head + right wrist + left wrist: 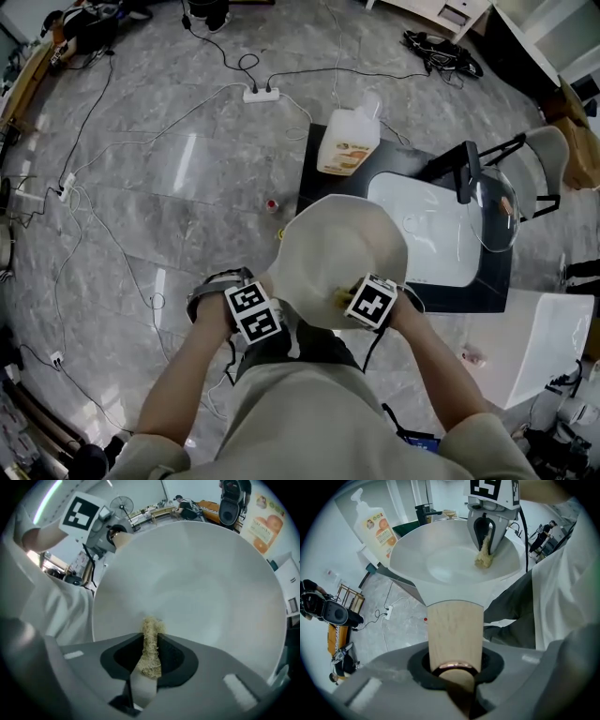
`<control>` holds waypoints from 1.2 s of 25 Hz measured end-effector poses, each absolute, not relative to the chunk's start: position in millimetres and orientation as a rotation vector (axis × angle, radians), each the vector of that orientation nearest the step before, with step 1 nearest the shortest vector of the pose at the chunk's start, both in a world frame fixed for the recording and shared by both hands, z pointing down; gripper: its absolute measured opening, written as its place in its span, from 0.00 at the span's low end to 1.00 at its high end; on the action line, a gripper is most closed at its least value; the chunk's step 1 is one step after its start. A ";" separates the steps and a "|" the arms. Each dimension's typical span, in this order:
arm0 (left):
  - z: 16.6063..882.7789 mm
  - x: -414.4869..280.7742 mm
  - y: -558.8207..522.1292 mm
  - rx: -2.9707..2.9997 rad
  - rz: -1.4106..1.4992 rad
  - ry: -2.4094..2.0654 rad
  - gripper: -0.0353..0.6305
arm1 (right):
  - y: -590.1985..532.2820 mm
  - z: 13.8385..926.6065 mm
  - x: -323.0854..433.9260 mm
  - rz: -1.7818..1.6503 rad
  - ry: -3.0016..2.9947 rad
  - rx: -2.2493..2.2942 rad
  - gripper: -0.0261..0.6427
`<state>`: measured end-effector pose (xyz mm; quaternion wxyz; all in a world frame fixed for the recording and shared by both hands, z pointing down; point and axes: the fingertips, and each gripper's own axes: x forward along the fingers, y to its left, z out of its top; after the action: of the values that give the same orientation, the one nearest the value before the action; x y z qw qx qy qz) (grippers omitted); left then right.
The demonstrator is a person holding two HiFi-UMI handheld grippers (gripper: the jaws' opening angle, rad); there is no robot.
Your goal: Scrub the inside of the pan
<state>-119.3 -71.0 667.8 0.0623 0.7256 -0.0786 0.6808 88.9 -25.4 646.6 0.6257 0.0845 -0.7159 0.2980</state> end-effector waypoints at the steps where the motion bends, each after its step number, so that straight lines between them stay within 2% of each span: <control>1: 667.6 -118.9 -71.1 2.197 2.057 -0.239 0.19 | -25.9 647.5 80.6 0.711 -1.669 0.195 0.18; 10: 668.4 -120.0 -76.0 2.240 2.102 -0.201 0.19 | -77.3 657.5 7.8 0.786 -1.922 0.292 0.18; 16: 667.0 -121.7 -78.0 2.270 2.183 -0.188 0.18 | -133.9 646.8 -4.3 0.649 -2.115 0.445 0.19; 23: 666.4 -122.7 -76.6 2.272 2.174 -0.200 0.18 | -186.7 648.2 33.8 0.070 -2.001 0.567 0.18; 30: 666.6 -123.5 -76.0 2.267 2.157 -0.206 0.17 | -188.1 655.8 110.0 0.133 -1.753 0.681 0.18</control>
<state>-123.5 -76.0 666.6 0.0026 0.7229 -0.0658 0.6878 110.0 -188.1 655.8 0.5878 0.2922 -0.7522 0.0572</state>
